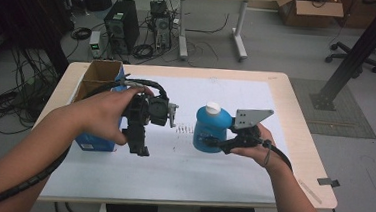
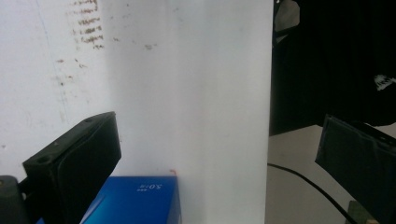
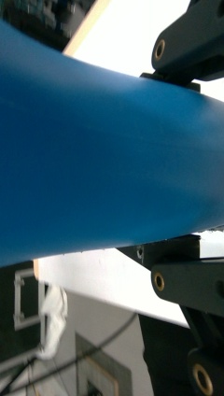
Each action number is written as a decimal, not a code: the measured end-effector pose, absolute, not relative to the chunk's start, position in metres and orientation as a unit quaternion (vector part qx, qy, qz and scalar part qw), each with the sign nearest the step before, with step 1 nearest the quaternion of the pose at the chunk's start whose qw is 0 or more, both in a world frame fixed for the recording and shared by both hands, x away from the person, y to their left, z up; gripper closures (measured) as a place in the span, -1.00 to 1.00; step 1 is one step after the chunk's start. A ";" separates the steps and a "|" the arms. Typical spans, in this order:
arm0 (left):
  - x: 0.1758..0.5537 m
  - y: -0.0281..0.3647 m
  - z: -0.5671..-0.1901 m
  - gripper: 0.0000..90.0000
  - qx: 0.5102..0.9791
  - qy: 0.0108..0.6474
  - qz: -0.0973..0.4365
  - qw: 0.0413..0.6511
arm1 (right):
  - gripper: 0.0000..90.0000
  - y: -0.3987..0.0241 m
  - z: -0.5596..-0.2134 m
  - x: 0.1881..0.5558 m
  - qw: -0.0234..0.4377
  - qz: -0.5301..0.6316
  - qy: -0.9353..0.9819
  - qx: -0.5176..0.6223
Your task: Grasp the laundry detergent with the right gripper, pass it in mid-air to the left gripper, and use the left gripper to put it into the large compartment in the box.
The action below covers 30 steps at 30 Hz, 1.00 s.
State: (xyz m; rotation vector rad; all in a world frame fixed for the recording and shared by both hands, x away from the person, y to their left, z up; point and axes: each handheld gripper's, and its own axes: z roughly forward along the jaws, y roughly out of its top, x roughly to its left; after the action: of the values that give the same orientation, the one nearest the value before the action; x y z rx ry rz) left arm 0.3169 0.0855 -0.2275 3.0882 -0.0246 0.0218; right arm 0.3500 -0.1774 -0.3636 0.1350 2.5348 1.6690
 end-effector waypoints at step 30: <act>0.315 0.057 -0.217 -1.00 0.999 -0.021 0.014 0.028 | -0.01 -0.109 -0.390 0.330 -0.002 0.536 0.844 -0.014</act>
State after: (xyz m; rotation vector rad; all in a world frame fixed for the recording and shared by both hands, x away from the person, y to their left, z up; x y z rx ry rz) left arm 0.3150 0.0573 -0.2169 3.0851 -0.0661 0.0427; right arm 0.3299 -0.1089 -0.3896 -0.0453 2.6557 1.6866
